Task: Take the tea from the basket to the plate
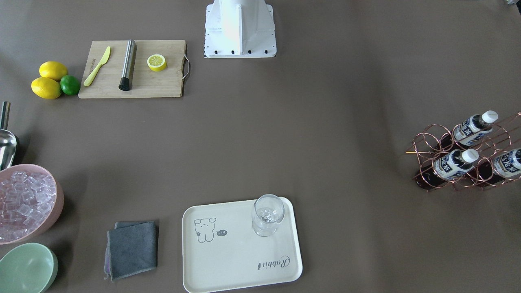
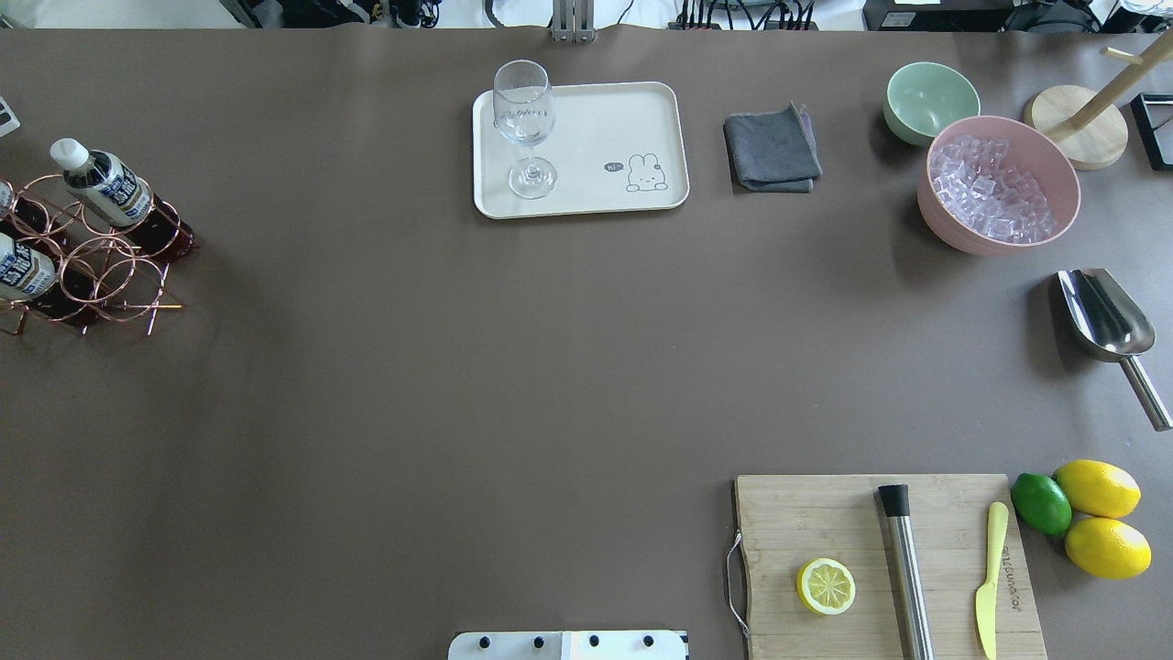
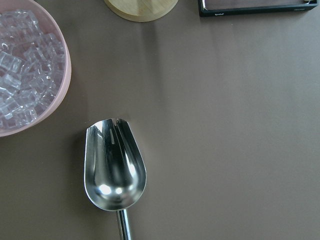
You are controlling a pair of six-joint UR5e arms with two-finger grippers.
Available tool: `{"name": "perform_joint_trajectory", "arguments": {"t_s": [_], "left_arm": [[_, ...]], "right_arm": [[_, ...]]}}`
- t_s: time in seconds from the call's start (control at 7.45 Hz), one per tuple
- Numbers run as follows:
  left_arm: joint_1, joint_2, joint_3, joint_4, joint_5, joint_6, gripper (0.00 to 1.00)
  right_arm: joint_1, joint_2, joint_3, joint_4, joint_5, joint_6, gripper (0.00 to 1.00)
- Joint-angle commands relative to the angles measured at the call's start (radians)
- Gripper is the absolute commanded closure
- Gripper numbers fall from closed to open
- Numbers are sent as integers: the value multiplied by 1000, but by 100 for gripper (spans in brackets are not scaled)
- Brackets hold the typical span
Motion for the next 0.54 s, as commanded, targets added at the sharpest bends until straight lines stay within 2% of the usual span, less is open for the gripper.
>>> {"name": "perform_joint_trajectory", "arguments": {"t_s": [0.0, 0.4], "left_arm": [[1, -9, -17, 40, -19, -1, 2], [1, -20, -23, 67, -23, -1, 2]], "right_arm": [[-5, 0, 0, 0, -4, 1, 0], [-5, 0, 0, 0, -5, 1, 0]]}}
